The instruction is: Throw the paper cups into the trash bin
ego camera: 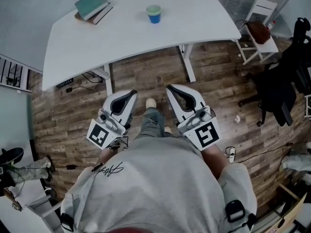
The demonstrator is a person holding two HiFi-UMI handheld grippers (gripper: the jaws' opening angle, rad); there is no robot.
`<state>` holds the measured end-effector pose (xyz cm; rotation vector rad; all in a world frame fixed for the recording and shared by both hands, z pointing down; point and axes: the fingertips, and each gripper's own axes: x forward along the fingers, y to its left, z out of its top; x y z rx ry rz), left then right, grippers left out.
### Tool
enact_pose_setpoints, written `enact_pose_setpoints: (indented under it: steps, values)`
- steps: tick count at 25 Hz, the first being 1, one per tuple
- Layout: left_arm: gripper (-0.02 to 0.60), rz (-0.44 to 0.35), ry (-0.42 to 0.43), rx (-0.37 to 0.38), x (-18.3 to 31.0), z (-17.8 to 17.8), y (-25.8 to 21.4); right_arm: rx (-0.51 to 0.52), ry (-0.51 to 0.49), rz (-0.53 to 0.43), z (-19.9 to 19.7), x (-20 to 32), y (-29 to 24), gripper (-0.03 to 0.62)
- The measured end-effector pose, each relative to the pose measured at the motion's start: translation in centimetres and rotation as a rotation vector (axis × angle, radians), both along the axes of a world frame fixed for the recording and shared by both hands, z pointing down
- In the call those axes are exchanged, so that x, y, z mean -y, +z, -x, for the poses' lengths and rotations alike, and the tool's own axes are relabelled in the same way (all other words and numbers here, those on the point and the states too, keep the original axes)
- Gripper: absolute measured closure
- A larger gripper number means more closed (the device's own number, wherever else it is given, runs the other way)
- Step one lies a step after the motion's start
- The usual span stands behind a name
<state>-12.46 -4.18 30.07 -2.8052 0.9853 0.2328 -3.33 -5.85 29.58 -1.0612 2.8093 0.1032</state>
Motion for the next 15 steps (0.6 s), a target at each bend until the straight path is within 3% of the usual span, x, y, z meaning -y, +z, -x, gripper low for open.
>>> enact_pose_setpoints:
  steps: [15]
  values:
    - [0.588, -0.005, 0.02, -0.009, 5.1, 1.1, -0.5, -0.017, 0.035, -0.018, 0.7, 5.2, -0.5, 0.583]
